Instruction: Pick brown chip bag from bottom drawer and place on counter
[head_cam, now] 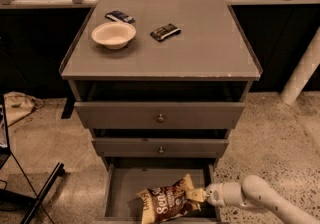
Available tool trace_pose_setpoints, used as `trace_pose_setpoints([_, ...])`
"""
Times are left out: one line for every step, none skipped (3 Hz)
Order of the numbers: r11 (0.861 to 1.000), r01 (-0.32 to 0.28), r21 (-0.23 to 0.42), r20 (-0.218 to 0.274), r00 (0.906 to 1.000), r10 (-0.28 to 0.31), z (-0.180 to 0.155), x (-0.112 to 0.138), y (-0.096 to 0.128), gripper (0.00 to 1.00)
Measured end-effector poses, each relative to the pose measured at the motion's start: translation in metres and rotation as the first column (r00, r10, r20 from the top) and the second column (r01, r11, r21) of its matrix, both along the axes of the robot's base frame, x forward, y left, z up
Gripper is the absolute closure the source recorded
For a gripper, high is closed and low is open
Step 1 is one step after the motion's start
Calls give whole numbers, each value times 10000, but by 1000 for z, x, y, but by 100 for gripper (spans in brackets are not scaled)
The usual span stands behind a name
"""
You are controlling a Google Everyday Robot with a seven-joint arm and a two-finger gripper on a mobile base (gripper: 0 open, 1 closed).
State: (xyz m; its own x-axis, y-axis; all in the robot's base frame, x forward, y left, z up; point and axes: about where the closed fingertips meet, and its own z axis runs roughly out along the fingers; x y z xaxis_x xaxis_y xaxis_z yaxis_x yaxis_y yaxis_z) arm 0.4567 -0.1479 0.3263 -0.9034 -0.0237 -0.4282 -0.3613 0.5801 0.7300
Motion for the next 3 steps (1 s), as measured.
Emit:
trace_pose_setpoints([10000,-33,72,-151,9999,34,-1,-1,2,100])
trace_pose_setpoints([9988,-441,234,171,9989,437,37,-13,8,100])
trace_pose_setpoints([9968,-800,25,935,9925,794,98,-30,14,100])
